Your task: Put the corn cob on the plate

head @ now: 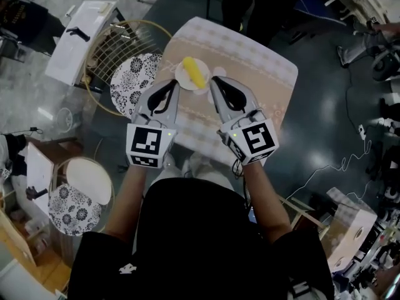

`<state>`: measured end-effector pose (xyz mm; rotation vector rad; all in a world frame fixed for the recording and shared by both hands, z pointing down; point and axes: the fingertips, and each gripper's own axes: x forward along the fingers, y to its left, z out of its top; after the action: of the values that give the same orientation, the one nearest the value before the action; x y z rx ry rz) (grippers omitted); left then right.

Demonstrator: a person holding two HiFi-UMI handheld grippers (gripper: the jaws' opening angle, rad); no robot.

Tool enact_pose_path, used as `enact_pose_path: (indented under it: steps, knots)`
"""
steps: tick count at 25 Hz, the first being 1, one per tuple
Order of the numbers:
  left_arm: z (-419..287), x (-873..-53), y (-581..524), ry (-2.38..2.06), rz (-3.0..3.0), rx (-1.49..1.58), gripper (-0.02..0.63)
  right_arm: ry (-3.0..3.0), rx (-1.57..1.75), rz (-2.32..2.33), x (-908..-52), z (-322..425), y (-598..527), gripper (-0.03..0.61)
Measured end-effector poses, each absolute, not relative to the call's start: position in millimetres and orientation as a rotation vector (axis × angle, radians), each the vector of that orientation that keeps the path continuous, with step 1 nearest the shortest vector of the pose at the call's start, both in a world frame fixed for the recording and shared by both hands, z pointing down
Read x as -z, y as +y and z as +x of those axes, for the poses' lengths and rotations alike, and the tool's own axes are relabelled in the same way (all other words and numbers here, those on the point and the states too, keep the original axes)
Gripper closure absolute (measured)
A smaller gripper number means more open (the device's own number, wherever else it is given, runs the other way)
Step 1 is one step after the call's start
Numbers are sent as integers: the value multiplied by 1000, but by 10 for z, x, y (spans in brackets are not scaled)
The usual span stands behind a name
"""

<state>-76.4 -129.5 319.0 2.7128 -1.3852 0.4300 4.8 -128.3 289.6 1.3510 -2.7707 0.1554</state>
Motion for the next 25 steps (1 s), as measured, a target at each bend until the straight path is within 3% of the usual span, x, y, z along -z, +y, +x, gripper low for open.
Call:
enact_pose_path:
  steps: [5,16,25]
  knots:
    - [-1011,-2889,-1160,-1365,2719,-182,609,-2769,-127,1390,-2772,-157,-1098,578]
    - [-1235,-2775,-704,-1243,2902,-269,609,-2736,-87,1519,-2551,-554,-598,577]
    - [-1501,-2621,-325,-1140,2939,-153,609,-2686,-10,1603,-2390,-857,-136,578]
